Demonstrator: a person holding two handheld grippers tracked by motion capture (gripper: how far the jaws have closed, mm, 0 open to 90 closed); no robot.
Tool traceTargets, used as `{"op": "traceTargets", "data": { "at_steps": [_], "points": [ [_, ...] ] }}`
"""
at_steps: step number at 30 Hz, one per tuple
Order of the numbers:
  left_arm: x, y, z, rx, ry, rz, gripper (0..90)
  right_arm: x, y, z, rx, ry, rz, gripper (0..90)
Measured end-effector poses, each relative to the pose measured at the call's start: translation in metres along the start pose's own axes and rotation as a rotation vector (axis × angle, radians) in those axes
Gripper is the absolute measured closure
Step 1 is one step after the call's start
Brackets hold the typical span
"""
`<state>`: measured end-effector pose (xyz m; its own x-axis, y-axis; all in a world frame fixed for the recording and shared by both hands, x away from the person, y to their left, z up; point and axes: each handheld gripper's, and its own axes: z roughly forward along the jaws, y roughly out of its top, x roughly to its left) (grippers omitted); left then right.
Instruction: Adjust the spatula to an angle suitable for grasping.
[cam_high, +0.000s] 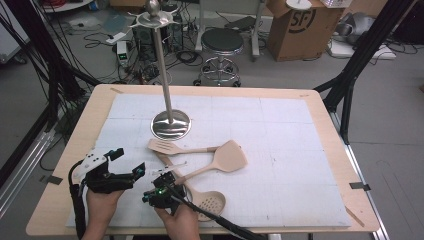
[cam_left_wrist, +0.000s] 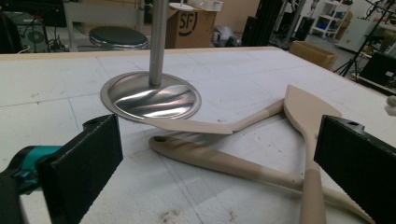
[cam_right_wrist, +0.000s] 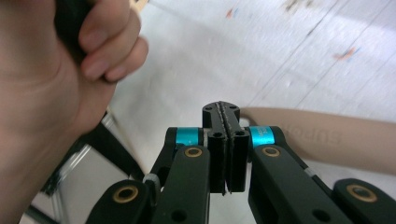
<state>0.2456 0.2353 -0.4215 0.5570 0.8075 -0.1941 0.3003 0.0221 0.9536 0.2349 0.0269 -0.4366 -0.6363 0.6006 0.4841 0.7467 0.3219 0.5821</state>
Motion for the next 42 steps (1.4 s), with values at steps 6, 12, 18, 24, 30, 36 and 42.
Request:
{"op": "traceTargets", "data": {
  "at_steps": [6,12,18,24,30,36,42],
  "points": [
    [0.0,0.0,-0.001,-0.004,0.004,-0.002,1.6,-0.002,0.007,0.004,-0.013,-0.022,0.025,90.0],
    [0.001,0.0,-0.001,-0.006,0.005,-0.008,1.6,-0.004,0.012,0.005,-0.018,-0.043,0.036,90.0],
    [0.002,0.0,-0.002,-0.006,0.004,-0.009,1.7,0.002,0.004,-0.008,-0.025,-0.025,0.012,90.0],
    [0.001,0.0,-0.001,-0.004,0.001,-0.008,1.7,0.001,-0.002,-0.049,-0.098,0.019,0.013,90.0],
    [0.0,0.0,-0.002,-0.001,0.0,-0.003,1.6,-0.016,-0.002,-0.097,-0.164,0.039,0.035,90.0],
    [0.0,0.0,-0.001,0.0,0.005,-0.003,1.6,-0.062,0.011,-0.144,-0.265,0.017,0.099,90.0],
    [0.001,-0.001,-0.001,0.001,0.005,-0.007,1.7,-0.107,0.032,-0.139,-0.22,-0.095,0.087,90.0]
  ]
}}
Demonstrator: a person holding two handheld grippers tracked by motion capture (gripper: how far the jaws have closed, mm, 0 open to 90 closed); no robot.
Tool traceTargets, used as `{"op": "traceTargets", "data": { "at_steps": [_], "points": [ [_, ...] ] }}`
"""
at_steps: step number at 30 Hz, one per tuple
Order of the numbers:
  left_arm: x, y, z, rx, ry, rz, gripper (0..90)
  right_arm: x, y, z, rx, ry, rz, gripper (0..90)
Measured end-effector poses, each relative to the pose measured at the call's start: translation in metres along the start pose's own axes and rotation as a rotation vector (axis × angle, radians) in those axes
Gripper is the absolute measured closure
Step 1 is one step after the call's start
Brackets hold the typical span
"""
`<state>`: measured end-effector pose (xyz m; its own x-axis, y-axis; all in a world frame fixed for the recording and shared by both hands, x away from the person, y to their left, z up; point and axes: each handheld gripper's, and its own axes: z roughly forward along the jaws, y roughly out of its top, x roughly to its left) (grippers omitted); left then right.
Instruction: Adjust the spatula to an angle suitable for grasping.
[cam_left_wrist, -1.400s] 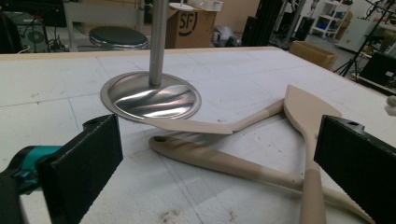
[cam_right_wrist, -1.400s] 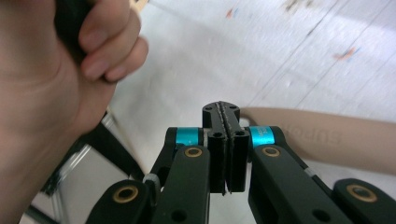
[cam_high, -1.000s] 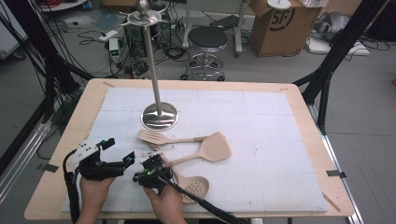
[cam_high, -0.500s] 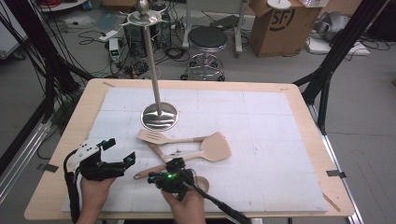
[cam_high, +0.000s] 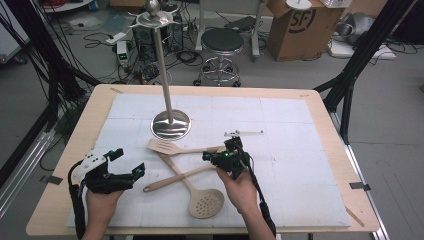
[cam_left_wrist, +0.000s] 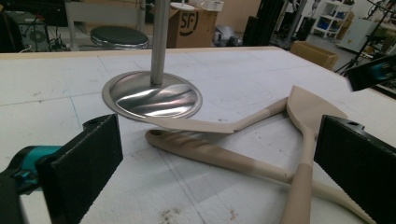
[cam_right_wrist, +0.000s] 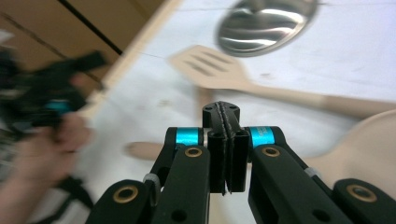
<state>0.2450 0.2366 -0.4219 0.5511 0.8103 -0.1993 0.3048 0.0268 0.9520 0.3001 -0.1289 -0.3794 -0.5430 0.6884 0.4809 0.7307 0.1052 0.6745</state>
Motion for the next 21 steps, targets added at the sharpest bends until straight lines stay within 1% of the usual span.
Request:
{"op": "traceTargets", "data": {
  "at_steps": [1,2,4,5,6,7,9,11,12,15,16,18,19,21],
  "points": [
    [0.001,0.0,0.0,0.001,0.003,0.002,1.7,-0.006,0.002,0.005,0.017,-0.009,0.001,90.0],
    [0.001,0.0,0.0,0.0,0.003,0.0,1.7,-0.011,0.003,0.011,0.035,-0.021,-0.007,90.0],
    [0.001,0.0,0.0,0.0,0.002,-0.002,1.7,-0.019,0.004,0.022,0.074,-0.056,-0.017,90.0],
    [0.002,0.0,0.0,0.0,0.002,0.0,1.6,-0.024,0.004,0.029,0.101,-0.067,-0.012,90.0],
    [0.002,0.0,0.0,0.0,0.003,-0.002,1.6,-0.03,0.004,0.039,0.133,-0.087,-0.021,90.0],
    [0.001,0.0,0.0,0.0,0.004,-0.004,1.6,-0.03,0.004,0.039,0.133,-0.087,-0.021,90.0],
    [0.002,0.0,0.0,0.0,0.004,-0.004,1.6,-0.034,0.002,0.046,0.156,-0.091,-0.01,90.0],
    [0.002,-0.001,0.0,-0.002,0.002,-0.008,1.6,-0.038,0.001,0.052,0.167,-0.107,-0.015,90.0],
    [0.002,-0.001,0.0,0.0,0.001,-0.006,1.6,-0.042,0.0,0.057,0.183,-0.115,-0.004,90.0],
    [0.002,-0.001,0.0,0.002,0.003,-0.003,1.6,-0.045,-0.001,0.062,0.19,-0.122,0.005,90.0],
    [0.002,-0.001,0.0,0.002,0.003,-0.003,1.7,-0.045,-0.002,0.064,0.196,-0.119,0.003,90.0],
    [0.002,-0.001,0.0,0.001,0.001,-0.005,1.7,-0.044,-0.005,0.068,0.219,-0.145,-0.02,90.0],
    [0.003,-0.001,0.0,0.003,0.003,-0.003,1.7,-0.044,-0.007,0.07,0.223,-0.156,-0.039,90.0],
    [0.003,-0.001,0.0,0.004,0.002,-0.005,1.7,-0.043,-0.008,0.069,0.219,-0.16,-0.046,90.0]
  ]
}}
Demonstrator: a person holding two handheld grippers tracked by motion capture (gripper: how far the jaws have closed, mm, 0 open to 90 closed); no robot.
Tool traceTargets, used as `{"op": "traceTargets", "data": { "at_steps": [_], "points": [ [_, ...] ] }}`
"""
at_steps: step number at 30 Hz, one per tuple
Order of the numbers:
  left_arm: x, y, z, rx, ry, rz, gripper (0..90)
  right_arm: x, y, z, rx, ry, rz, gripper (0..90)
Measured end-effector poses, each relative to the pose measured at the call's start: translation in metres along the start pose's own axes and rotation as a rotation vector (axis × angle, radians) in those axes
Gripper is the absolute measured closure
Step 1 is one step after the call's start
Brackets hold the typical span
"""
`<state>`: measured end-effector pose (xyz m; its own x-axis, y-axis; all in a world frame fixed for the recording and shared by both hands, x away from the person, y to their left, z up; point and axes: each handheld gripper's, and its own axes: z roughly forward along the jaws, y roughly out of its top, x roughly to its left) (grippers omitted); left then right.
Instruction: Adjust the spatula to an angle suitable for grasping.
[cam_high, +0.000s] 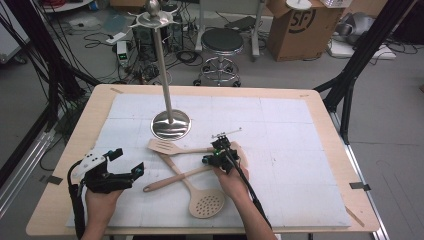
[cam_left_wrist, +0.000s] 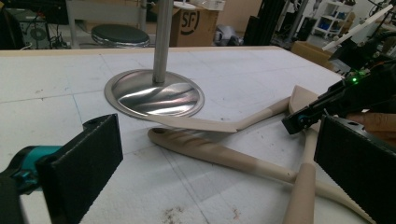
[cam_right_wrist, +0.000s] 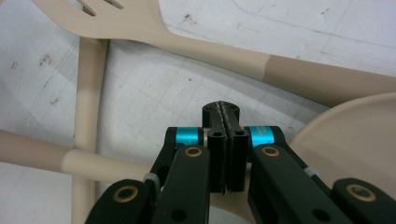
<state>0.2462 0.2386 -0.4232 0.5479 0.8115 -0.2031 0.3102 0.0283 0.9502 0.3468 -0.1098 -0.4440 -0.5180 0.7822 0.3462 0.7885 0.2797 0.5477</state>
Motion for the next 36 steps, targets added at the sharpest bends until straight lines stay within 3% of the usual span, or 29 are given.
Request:
{"op": "traceTargets", "data": {
  "at_steps": [5,10,14,19,24,30,36],
  "points": [
    [-0.001,0.0,-0.001,-0.004,0.001,-0.001,1.7,0.004,-0.001,-0.001,0.02,-0.055,-0.048,90.0],
    [0.0,0.0,-0.002,-0.004,0.002,-0.003,1.7,-0.002,-0.006,-0.012,0.031,-0.096,-0.025,90.0],
    [-0.001,0.0,0.0,0.002,-0.003,0.001,1.7,-0.012,-0.015,-0.02,0.026,-0.075,0.017,90.0],
    [-0.003,0.0,-0.002,0.001,-0.003,0.006,1.7,-0.014,-0.023,-0.028,0.029,-0.097,0.005,90.0],
    [-0.002,0.0,-0.002,-0.002,-0.002,0.001,1.7,-0.025,-0.034,-0.038,0.015,-0.082,0.041,90.0],
    [-0.003,0.0,-0.001,0.001,-0.005,0.006,1.6,-0.027,-0.04,-0.043,0.009,-0.081,0.055,90.0],
    [-0.001,0.0,-0.003,-0.005,-0.001,-0.003,1.7,-0.034,-0.044,-0.047,-0.003,-0.048,0.094,90.0]
  ]
}}
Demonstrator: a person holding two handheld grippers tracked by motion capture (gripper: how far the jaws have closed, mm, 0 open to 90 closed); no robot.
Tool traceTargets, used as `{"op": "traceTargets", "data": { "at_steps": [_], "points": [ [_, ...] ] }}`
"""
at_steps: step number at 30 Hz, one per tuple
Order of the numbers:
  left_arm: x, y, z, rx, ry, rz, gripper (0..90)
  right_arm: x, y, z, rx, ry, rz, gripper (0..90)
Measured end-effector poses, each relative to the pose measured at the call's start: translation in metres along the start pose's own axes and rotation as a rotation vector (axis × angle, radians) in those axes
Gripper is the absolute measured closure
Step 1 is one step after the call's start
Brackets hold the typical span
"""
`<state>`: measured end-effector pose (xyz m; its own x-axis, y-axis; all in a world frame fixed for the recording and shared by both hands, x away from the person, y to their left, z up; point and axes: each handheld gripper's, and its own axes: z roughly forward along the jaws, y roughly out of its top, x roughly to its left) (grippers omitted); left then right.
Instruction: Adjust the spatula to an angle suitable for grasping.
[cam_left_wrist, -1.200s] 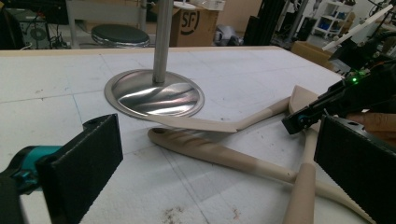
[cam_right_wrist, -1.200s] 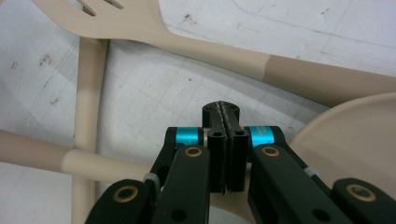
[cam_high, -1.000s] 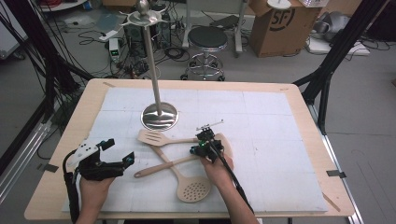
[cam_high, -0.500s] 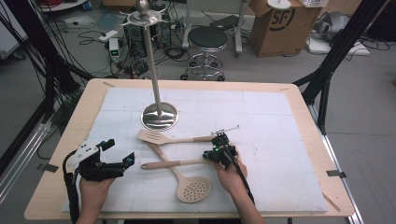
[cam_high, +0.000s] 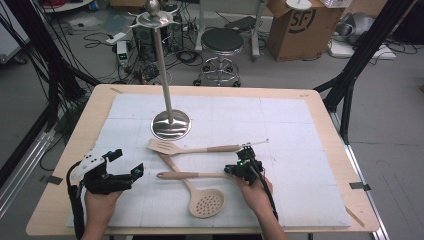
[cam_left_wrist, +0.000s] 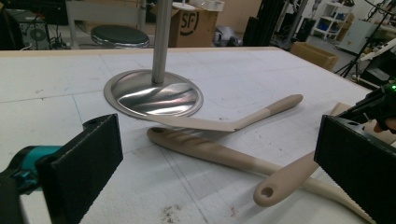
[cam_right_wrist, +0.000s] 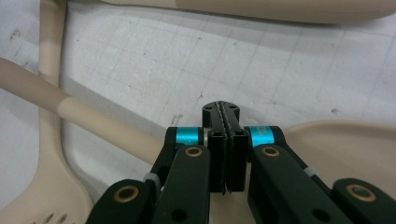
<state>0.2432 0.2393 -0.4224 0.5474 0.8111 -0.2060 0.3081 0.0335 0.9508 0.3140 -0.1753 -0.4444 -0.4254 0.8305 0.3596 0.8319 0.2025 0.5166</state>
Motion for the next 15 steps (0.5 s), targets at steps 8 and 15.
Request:
{"op": "traceTargets", "data": {
  "at_steps": [8,15],
  "points": [
    [0.0,0.0,0.001,0.002,-0.002,0.001,1.7,-0.009,-0.003,-0.006,-0.028,0.04,0.043,90.0],
    [-0.003,0.0,0.01,0.014,-0.018,0.011,1.7,-0.024,-0.004,-0.019,-0.121,0.266,0.136,72.2]
  ]
}}
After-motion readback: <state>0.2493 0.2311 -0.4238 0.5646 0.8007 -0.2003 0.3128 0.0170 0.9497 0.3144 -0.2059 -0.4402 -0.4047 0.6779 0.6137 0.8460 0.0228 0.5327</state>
